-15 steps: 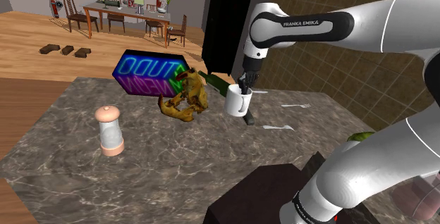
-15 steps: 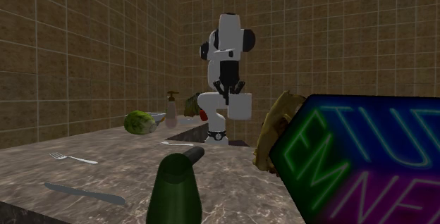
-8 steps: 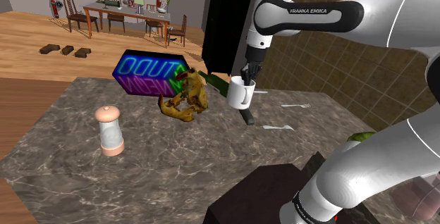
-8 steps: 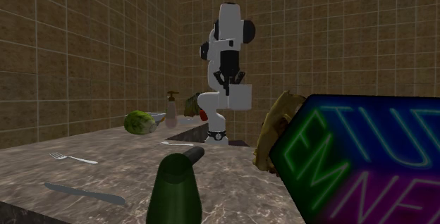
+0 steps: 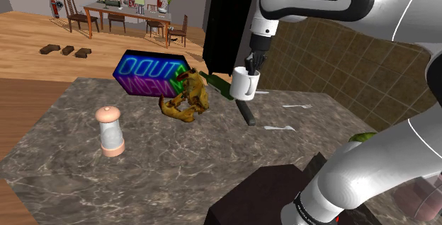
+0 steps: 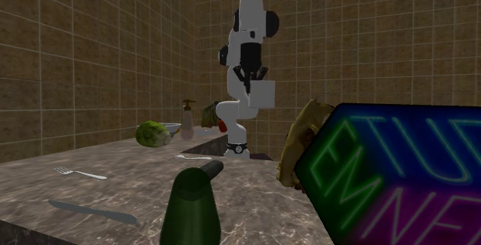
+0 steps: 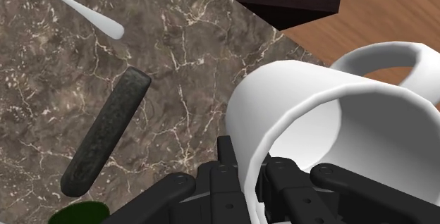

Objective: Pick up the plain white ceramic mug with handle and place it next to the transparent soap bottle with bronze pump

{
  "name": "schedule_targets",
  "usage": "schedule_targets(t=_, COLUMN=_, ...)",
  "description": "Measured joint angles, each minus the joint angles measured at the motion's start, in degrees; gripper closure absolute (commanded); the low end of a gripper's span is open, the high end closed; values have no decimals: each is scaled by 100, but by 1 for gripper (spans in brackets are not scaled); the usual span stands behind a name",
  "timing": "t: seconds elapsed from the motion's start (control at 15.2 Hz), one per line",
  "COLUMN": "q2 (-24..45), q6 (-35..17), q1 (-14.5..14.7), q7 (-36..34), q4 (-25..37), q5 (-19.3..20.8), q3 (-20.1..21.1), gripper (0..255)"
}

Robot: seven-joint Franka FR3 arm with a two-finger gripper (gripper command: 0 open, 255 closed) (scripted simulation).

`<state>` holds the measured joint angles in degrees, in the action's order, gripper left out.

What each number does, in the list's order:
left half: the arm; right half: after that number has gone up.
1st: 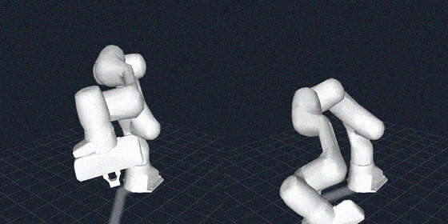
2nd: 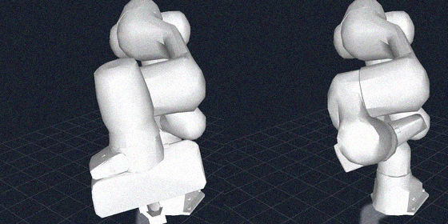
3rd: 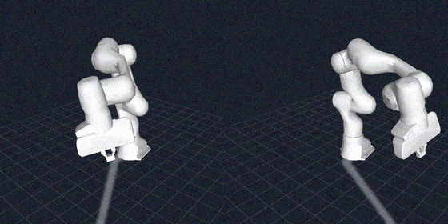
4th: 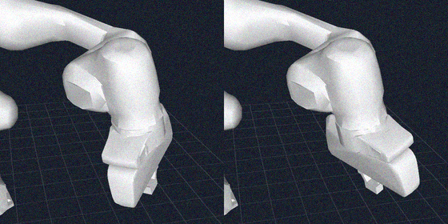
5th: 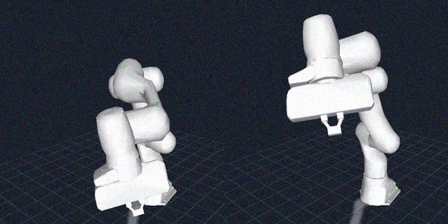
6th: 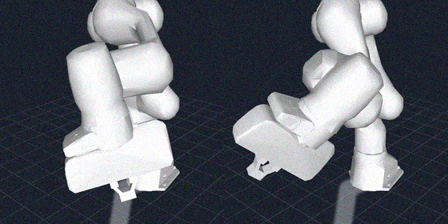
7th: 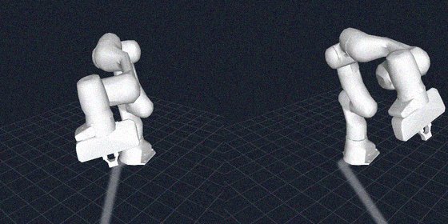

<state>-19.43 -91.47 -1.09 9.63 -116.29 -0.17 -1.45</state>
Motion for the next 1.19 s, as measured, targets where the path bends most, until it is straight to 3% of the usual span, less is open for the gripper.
schedule_targets(t=1.19, q2=347, q6=1421, q1=6, q7=-10, q4=1768, q5=-10, q3=2, gripper=255)
